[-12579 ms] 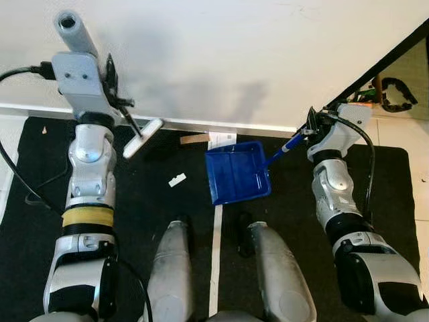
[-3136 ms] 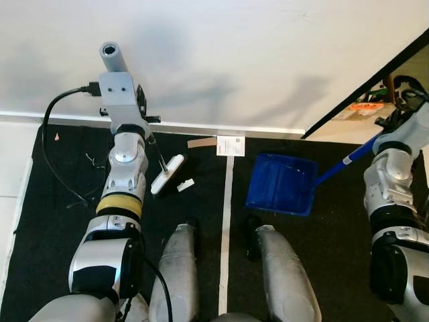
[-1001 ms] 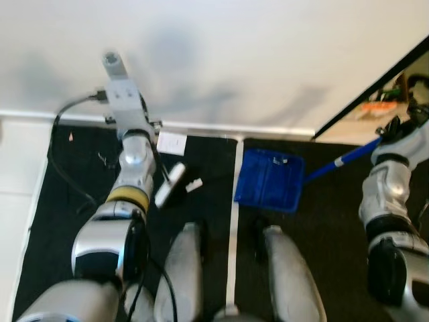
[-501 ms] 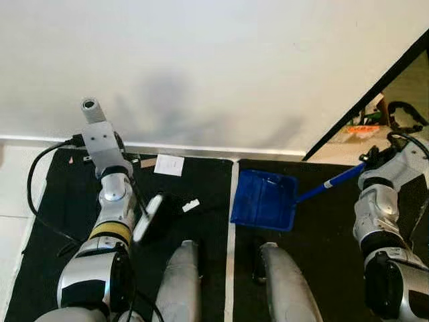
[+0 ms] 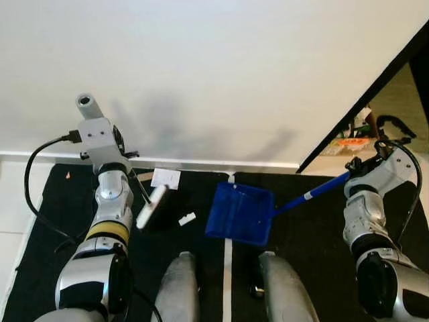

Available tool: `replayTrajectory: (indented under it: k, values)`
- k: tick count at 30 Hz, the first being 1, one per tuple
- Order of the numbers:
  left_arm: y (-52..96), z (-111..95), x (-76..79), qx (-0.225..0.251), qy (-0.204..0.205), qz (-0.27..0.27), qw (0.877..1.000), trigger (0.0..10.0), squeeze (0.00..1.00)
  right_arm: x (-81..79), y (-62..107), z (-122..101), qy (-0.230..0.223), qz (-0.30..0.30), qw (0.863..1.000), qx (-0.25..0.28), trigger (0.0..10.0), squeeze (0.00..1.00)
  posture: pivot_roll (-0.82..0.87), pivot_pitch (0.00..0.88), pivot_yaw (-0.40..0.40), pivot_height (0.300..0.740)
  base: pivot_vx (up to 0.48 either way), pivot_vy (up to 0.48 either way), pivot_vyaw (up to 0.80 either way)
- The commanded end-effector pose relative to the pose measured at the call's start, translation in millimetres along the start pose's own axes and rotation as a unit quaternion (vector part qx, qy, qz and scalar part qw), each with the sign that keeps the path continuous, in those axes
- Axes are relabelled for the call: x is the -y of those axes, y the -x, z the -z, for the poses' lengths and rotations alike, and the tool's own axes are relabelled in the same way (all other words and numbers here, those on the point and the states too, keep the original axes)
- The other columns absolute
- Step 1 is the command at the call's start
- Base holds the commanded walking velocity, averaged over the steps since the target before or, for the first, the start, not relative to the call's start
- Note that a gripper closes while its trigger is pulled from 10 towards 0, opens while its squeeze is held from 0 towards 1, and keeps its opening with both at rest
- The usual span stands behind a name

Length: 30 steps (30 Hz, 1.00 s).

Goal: Sweep floor

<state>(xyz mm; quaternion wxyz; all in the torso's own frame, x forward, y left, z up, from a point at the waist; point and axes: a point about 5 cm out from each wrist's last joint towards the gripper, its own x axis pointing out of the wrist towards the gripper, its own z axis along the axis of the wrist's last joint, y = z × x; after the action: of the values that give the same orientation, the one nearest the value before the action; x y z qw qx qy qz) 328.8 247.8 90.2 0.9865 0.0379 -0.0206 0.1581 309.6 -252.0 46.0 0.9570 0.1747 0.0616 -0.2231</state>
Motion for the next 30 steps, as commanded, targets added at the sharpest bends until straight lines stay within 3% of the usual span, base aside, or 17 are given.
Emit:
replayTrajectory:
  k: [1, 13, 30]
  values:
    - [0.0, -1.8, 2.4, 0.006, -0.004, 0.006, 1.000, 10.0, 0.00, 3.5, 1.0, 1.1, -0.010, 0.008, 1.000, 0.001, 10.0, 0.00, 0.03, 0.134, 0.014, 0.740, 0.480, 0.000, 0.00]
    - [0.1, -0.4, 3.8, -0.002, -0.004, 0.008, 1.000, 10.0, 0.00, 12.2, 5.5, 6.6, -0.005, 0.019, 1.000, -0.003, 10.0, 0.00, 0.04, 0.141, 0.017, 0.740, 0.426, 0.000, 0.00]
    - [3.1, 2.6, 0.5, -0.002, -0.017, 0.005, 1.000, 10.0, 0.00, 14.8, 7.6, 9.9, -0.001, 0.022, 1.000, -0.008, 10.0, 0.00, 0.04, 0.136, 0.018, 0.740, 0.000, 0.000, 0.00]
